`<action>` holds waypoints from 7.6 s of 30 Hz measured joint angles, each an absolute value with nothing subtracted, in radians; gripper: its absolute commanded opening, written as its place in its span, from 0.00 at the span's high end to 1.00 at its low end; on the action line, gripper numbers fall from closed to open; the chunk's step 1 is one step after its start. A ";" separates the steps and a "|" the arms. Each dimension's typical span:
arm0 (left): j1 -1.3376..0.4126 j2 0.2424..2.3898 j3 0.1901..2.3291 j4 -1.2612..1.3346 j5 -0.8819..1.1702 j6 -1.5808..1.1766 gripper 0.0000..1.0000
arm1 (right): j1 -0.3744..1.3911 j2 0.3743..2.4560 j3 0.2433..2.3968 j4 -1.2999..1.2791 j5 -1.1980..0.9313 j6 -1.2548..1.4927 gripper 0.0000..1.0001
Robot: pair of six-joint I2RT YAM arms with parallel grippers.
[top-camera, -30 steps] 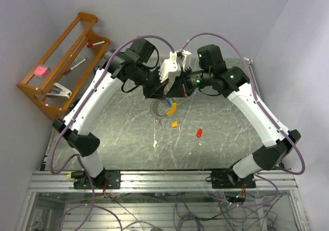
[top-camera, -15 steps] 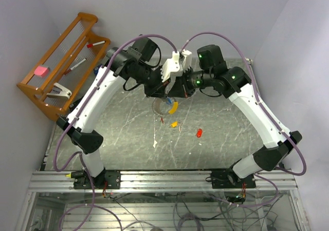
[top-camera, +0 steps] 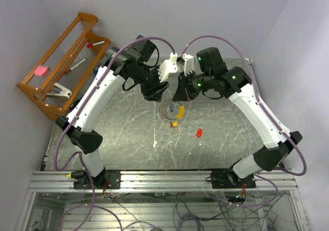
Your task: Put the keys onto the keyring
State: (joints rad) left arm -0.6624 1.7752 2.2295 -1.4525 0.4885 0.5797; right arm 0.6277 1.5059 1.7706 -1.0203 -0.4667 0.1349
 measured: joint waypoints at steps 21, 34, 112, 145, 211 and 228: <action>-0.597 1.688 1.928 -1.245 0.639 0.534 0.20 | 0.621 1.571 1.863 -1.172 -0.570 0.168 1.00; -0.590 1.751 1.953 -1.363 0.828 0.683 0.20 | 0.622 1.571 1.854 -1.204 -0.590 0.171 1.00; -0.517 1.703 1.676 -0.814 0.981 0.185 0.93 | 0.426 1.475 1.784 -1.023 -0.668 0.543 0.70; -0.517 1.703 1.695 -0.705 0.937 0.023 0.93 | 0.475 1.497 1.633 -0.856 -0.478 0.722 0.74; -0.637 1.647 1.686 -1.002 0.872 0.532 0.93 | 0.455 1.618 1.744 -1.216 -0.789 0.580 1.00; -0.704 1.658 1.740 -1.055 0.781 0.550 0.93 | 0.446 1.625 1.758 -1.240 -0.825 0.557 1.00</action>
State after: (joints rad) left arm -0.7044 1.6581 1.7405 -1.0546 0.7811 0.5503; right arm 0.4458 1.6245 1.7580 -1.2404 -0.8253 0.5568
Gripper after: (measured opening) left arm 0.107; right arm 0.006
